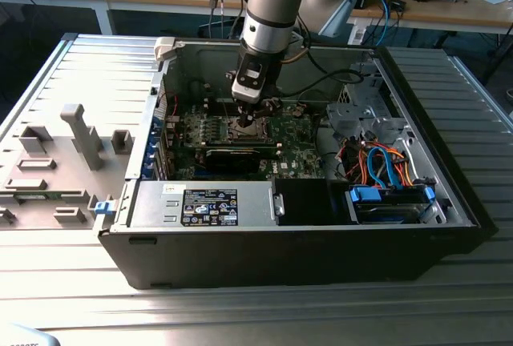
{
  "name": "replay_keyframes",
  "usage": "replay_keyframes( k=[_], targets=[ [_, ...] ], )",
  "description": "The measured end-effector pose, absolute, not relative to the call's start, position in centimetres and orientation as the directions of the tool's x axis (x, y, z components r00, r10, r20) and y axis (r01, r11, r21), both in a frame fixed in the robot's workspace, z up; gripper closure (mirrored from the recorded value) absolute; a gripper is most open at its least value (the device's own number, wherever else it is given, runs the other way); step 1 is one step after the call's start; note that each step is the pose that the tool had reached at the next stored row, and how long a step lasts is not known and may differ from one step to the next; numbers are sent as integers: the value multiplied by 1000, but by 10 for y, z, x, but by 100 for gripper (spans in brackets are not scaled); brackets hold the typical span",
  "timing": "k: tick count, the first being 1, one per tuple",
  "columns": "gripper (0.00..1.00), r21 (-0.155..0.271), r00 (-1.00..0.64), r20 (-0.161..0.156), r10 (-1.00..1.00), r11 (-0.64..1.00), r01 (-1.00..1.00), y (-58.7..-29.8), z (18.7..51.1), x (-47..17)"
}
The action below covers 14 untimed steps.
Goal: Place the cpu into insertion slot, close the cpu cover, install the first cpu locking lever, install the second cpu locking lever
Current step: 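Install the first cpu locking lever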
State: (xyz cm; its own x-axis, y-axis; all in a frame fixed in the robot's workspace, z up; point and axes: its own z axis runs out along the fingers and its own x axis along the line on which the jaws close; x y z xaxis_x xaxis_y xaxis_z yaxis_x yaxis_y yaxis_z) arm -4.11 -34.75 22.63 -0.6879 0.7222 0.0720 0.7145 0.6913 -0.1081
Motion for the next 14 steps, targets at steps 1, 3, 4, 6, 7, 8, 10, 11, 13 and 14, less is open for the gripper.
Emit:
replay_keyframes(
  k=[1, 3, 4, 6, 7, 8, 10, 11, 13, 14],
  targets=[
    [89, -108, -689, 72, 721, 692, 714, -348, 226, -41],
    [89, -108, -692, 72, 719, 695, 711, -348, 226, -41],
    [89, -108, -694, 72, 717, 697, 709, -348, 226, -41],
    [89, -108, -696, 72, 715, 699, 707, -348, 226, -41],
    [89, -108, -697, 72, 714, 700, 706, -348, 226, -41],
    [89, -108, -698, 72, 712, 701, 705, -348, 226, -41],
    [89, -108, -700, 72, 710, 704, 702, -348, 226, -41],
    [89, -108, -701, 72, 709, 704, 701, -348, 226, -41],
    [89, -108, -704, 72, 706, 707, 699, -348, 226, -41],
    [89, -108, -705, 72, 706, 708, 698, -348, 226, -41]
  ],
)
